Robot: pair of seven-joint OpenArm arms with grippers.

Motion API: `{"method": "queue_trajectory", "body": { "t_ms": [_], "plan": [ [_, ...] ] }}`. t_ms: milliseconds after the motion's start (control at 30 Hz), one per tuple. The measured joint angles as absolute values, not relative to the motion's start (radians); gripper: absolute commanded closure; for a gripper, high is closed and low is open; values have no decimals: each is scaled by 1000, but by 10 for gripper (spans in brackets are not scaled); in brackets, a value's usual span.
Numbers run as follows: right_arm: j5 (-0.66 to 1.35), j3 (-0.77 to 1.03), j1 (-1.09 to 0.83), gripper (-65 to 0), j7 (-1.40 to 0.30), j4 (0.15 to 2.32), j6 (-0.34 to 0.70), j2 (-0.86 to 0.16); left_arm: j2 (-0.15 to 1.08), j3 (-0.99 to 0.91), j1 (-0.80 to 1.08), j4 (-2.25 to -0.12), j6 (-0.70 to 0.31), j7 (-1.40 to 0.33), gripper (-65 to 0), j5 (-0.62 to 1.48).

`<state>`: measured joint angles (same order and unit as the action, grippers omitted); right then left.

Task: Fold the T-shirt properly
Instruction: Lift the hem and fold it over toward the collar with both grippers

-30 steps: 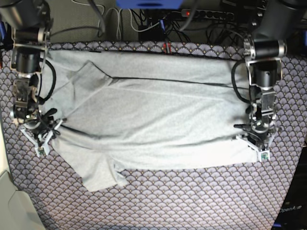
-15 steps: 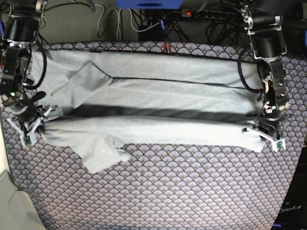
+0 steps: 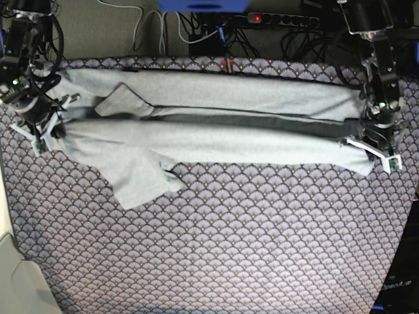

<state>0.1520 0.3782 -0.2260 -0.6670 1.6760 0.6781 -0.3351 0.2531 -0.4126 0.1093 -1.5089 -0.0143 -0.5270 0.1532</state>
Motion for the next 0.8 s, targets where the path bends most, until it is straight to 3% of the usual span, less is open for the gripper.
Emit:
{"method": "queue_trajectory", "body": {
  "t_ms": [333, 800],
  "plan": [
    [156, 455, -320, 0, -661, 1711, 703, -335, 229, -472, 274, -1678, -24, -534, -4, 158],
    [154, 462, -430, 0, -666, 1782, 703, -303, 222, -476, 352, -1671, -22, -528, -4, 158]
  ]
}}
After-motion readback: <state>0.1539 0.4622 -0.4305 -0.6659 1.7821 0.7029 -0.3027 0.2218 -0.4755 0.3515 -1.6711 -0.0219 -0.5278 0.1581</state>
